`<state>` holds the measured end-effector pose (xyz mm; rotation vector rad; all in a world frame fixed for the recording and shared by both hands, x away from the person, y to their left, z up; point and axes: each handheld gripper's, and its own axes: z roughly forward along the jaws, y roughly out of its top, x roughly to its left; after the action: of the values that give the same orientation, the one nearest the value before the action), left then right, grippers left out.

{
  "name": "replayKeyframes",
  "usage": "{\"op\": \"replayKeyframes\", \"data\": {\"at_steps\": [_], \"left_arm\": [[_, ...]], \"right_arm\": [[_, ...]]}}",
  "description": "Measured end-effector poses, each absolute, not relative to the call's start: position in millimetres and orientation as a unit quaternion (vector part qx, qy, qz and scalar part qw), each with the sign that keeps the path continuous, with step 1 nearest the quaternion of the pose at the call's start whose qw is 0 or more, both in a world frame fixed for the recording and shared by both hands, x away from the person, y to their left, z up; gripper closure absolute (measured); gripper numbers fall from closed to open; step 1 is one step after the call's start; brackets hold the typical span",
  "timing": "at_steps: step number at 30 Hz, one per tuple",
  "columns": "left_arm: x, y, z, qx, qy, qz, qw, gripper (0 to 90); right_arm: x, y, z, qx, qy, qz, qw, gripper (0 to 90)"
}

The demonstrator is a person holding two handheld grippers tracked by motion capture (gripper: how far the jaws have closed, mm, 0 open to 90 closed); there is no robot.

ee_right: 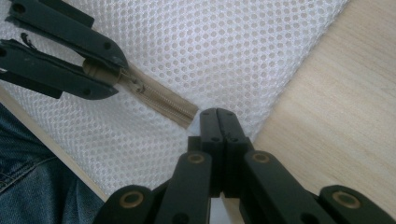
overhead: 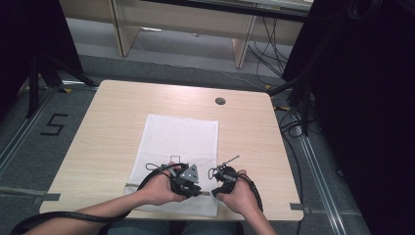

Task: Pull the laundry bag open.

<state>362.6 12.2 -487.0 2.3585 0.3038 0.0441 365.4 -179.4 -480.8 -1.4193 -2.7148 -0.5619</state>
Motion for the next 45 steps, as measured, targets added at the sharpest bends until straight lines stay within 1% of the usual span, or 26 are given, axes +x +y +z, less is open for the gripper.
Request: {"op": "replayKeyframes", "data": {"at_steps": [23,30,31,45], "left_arm": [[361,17,-485,0.917,0.126,0.014,0.379,81.7],[363,20,-482,0.919,0.12,0.018,0.376,81.8],[362,20,-482,0.917,0.128,0.014,0.378,81.8],[362,23,-482,0.919,0.116,0.019,0.375,81.8]], "right_arm": [[365,-179,-481,-0.456,-0.872,-0.18,0.015,90.0],[365,-179,-481,-0.455,-0.872,-0.18,0.012,90.0],[365,-179,-481,-0.454,-0.872,-0.181,0.014,90.0],[365,-180,-481,-0.455,-0.871,-0.182,0.015,90.0]]}}
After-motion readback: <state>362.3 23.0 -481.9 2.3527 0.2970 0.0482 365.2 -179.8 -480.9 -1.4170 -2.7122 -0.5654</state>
